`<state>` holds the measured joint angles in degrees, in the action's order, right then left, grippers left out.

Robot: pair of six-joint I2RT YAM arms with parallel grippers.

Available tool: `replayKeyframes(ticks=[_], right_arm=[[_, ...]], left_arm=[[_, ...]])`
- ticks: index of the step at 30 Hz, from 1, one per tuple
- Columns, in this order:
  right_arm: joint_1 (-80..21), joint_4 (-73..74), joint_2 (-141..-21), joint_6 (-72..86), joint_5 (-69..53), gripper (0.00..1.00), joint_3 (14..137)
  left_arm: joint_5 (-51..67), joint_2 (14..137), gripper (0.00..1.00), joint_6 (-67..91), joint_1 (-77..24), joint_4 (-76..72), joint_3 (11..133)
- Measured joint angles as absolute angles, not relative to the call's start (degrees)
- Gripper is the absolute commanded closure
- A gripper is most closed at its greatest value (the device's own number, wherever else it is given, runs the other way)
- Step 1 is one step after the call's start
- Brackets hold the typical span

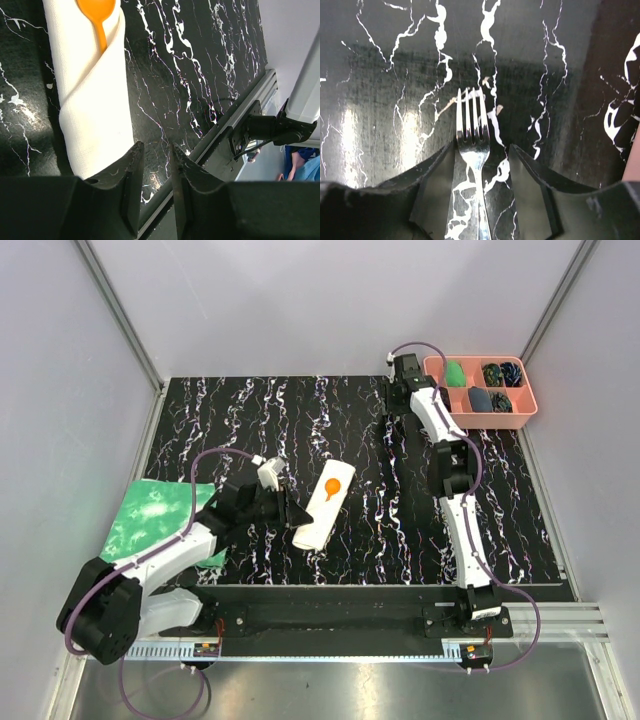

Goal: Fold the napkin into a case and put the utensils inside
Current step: Pick up the fork from the corner of the board.

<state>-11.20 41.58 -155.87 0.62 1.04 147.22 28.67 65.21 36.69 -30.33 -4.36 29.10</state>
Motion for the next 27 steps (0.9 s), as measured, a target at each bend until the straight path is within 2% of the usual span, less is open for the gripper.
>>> replayKeyframes(ticks=[8, 10, 12, 13, 14, 16, 18, 21, 24, 27], right_arm=[[-11.2, 46.5, -158.3, 1.6, 0.5, 0.56, 152.3], [-11.2, 47.2, -158.9, 2.3, 0.4, 0.65, 153.6], [-11.3, 47.8, -159.5, 2.9, 0.4, 0.78, 154.7], [-11.3, 48.0, -159.6, 3.0, 0.7, 0.83, 154.9], [-11.3, 48.2, -159.8, 3.2, 0.9, 0.95, 155.2], [-11.5, 48.4, -160.0, 3.4, 1.4, 1.0, 155.9], [-11.7, 48.9, -160.2, 3.9, 1.0, 1.0, 156.4], [-12.2, 48.9, -160.0, 4.7, -1.3, 1.0, 156.2], [-12.4, 47.7, -156.9, 5.7, -4.9, 1.0, 152.1], [-12.4, 45.1, -148.9, 7.2, -10.2, 1.0, 143.5]], left_arm=[[29.4, 65.5, 0.7, 37.2, -30.3, -4.7, 29.1], [29.6, 65.5, 0.7, 37.6, -30.3, -4.7, 29.1], [29.9, 65.5, 0.69, 37.8, -30.3, -4.8, 29.1], [29.9, 65.4, 0.66, 37.9, -30.3, -4.8, 29.1], [30.0, 65.3, 0.63, 38.0, -30.3, -4.7, 29.1], [30.0, 64.9, 0.57, 38.1, -30.3, -4.3, 29.1], [30.0, 64.3, 0.54, 38.2, -30.3, -3.4, 29.1], [29.9, 63.1, 0.33, 39.1, -30.1, -2.0, 29.2], [30.3, 61.9, 0.31, 40.5, -29.8, -0.8, 30.1], [31.7, 61.9, 0.31, 42.0, -29.5, -1.3, 32.1]])
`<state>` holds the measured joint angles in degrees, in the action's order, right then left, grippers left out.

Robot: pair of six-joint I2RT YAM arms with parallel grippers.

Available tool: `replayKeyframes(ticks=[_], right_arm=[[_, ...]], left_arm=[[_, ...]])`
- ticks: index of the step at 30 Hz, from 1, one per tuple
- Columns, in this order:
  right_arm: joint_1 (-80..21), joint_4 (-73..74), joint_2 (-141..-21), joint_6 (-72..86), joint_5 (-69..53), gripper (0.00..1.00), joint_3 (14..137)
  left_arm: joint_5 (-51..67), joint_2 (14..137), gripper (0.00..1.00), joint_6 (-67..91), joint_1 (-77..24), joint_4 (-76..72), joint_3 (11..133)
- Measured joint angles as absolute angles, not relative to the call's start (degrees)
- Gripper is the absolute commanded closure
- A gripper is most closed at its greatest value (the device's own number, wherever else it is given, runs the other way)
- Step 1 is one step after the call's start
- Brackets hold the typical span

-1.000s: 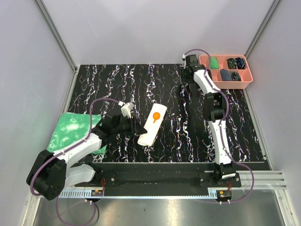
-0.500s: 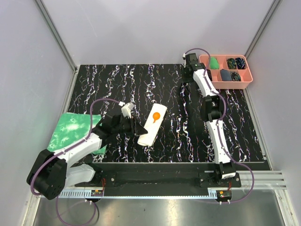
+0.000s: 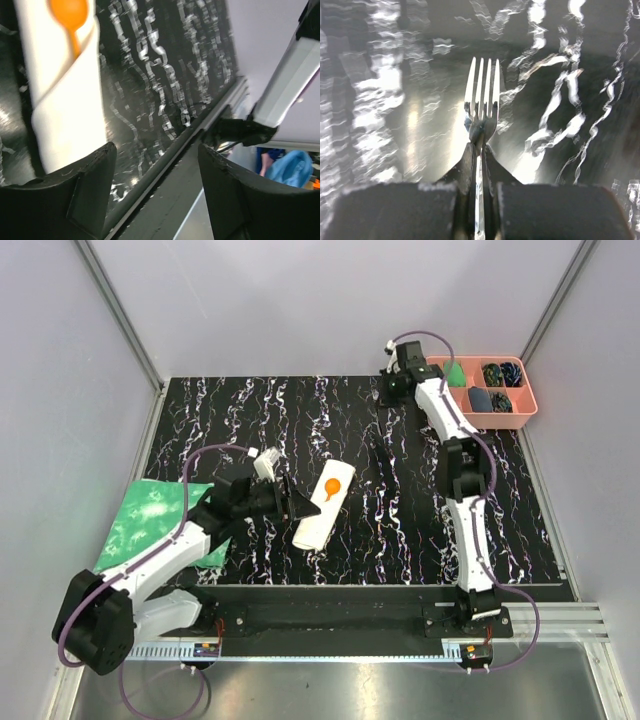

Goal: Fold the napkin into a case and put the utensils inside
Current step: Pick up the fork from the corner of the board, then pass from the right arm to the left

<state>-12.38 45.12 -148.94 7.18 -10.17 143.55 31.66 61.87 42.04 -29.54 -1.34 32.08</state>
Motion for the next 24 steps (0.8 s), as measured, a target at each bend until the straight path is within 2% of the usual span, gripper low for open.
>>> replayKeyframes(ticks=[5, 9, 12, 17, 20, 24], right_arm=[[-12.4, 34.9, -127.8, 13.4, -21.6, 1.0, 124.1], [-12.4, 9.4, -104.2, 26.5, -34.8, 1.0, 95.6], [-12.8, -12.5, -92.7, 39.2, -42.6, 1.0, 78.0], [-14.7, -38.7, -89.2, 56.2, -47.7, 1.0, 59.2], [-16.8, -45.8, -89.2, 62.0, -48.2, 1.0, 52.5], [-20.1, -51.5, -88.2, 66.3, -48.6, 1.0, 49.2]], left_arm=[[35.4, 62.1, 0.31, 45.6, -29.5, -7.6, 33.0], [37.8, 64.3, 0.31, 49.9, -29.5, -14.8, 33.1], [39.4, 67.6, 0.31, 55.1, -30.0, -23.3, 33.1], [40.6, 73.8, 0.31, 65.3, -32.8, -40.6, 33.1], [40.6, 79.1, 0.32, 73.8, -34.6, -55.9, 33.1], [40.6, 85.3, 0.36, 81.3, -36.3, -66.5, 33.3]])
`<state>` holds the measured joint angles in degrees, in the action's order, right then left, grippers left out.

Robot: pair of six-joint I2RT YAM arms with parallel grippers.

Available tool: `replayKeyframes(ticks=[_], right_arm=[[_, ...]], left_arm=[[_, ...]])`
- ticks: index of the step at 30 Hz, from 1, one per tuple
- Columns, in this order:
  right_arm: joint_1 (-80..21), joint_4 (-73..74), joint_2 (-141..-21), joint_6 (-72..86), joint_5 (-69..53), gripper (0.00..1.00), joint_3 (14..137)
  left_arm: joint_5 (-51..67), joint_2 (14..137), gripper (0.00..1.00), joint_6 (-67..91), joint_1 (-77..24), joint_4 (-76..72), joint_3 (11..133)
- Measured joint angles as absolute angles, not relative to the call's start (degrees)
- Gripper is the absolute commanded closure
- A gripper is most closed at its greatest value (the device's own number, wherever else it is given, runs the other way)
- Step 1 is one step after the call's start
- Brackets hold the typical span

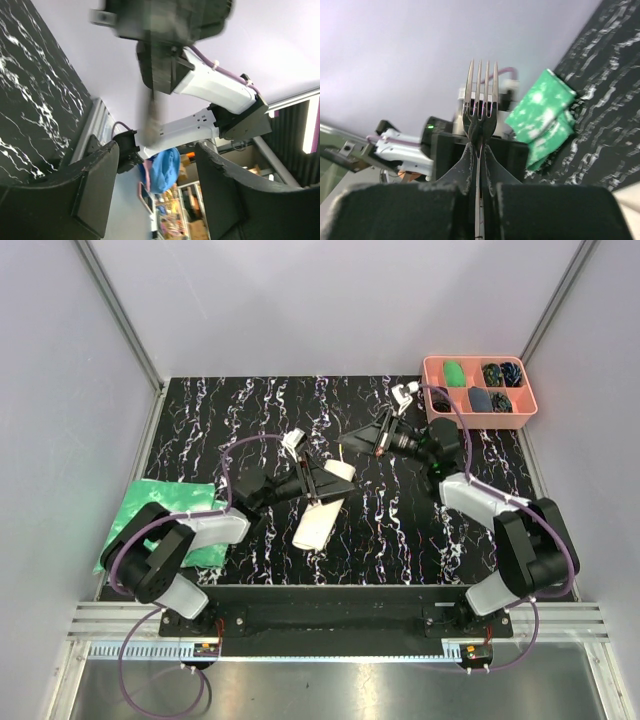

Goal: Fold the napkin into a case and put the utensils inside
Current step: Pass from the right arm to the left

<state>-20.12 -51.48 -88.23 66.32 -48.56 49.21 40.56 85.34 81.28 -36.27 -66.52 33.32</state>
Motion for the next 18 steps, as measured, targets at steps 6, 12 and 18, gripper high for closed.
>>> replayKeyframes(ticks=[6, 12, 18], right_arm=[[-23.2, -57.4, -83.4, 69.0, -47.9, 1.0, 45.0], [-24.1, -59.5, -82.4, 69.5, -45.3, 0.95, 40.6], [-24.2, -49.9, -80.8, 65.6, -44.2, 0.59, 40.7]], left_arm=[[40.3, 87.1, 0.51, 82.8, -37.1, -69.8, 33.3], [40.8, 86.4, 1.0, 80.5, -37.3, -70.0, 33.7], [40.3, 82.1, 1.0, 72.2, -37.6, -55.3, 34.4]])
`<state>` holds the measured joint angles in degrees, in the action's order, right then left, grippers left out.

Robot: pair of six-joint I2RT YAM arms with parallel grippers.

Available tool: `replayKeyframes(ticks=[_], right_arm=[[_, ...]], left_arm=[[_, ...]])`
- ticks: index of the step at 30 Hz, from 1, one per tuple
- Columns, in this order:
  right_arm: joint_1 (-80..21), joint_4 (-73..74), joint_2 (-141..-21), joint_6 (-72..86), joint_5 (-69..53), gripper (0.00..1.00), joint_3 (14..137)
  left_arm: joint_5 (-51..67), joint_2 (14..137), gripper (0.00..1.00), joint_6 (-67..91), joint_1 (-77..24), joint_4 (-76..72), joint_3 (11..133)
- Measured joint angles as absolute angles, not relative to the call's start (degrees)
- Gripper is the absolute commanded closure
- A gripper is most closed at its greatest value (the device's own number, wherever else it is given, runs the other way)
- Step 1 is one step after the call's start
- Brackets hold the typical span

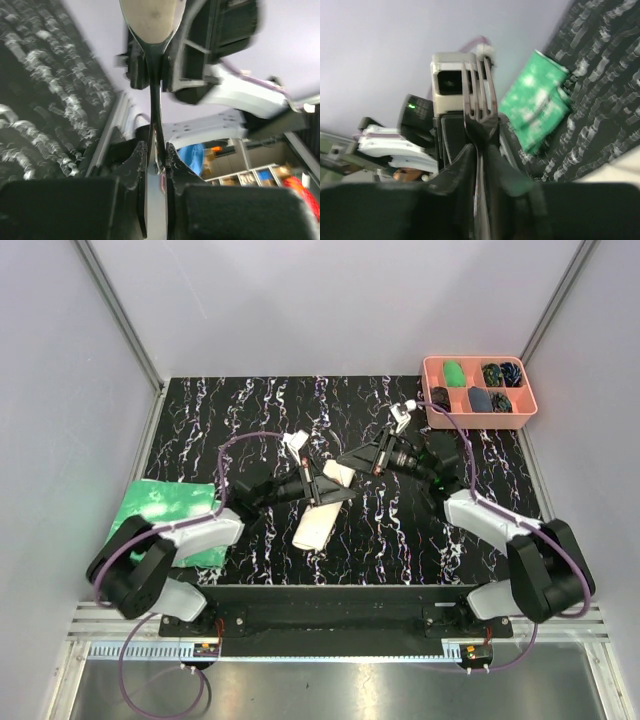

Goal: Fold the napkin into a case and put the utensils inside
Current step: Pass from the right arm to the left, then pass from the left arm to the right

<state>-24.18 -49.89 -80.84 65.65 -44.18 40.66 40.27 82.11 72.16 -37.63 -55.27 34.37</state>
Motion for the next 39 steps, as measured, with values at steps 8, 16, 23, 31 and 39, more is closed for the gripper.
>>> replayKeyframes(ticks=[8, 16, 23, 31, 39], right_arm=[[-24.8, -2.7, -74.8, 34.9, -35.1, 0.44, 61.5], [-25.6, 17.6, -78.3, 16.7, -33.9, 0.53, 71.8], [-28.7, 23.9, -84.1, 12.1, -33.6, 0.61, 76.2], [-31.5, 25.8, -88.3, 10.5, -33.4, 0.71, 78.4], [-31.6, 26.4, -91.6, 9.0, -32.2, 1.0, 80.3]], left_arm=[[29.1, 71.2, 1.0, 46.0, -40.2, -10.3, 45.0], [20.9, 70.1, 1.0, 34.8, -42.4, 10.7, 47.0], [18.2, 70.7, 1.0, 31.8, -43.7, 16.6, 49.2], [16.6, 71.9, 1.0, 30.0, -45.0, 18.3, 49.9], [14.8, 72.2, 0.67, 28.7, -45.3, 21.3, 50.9]])
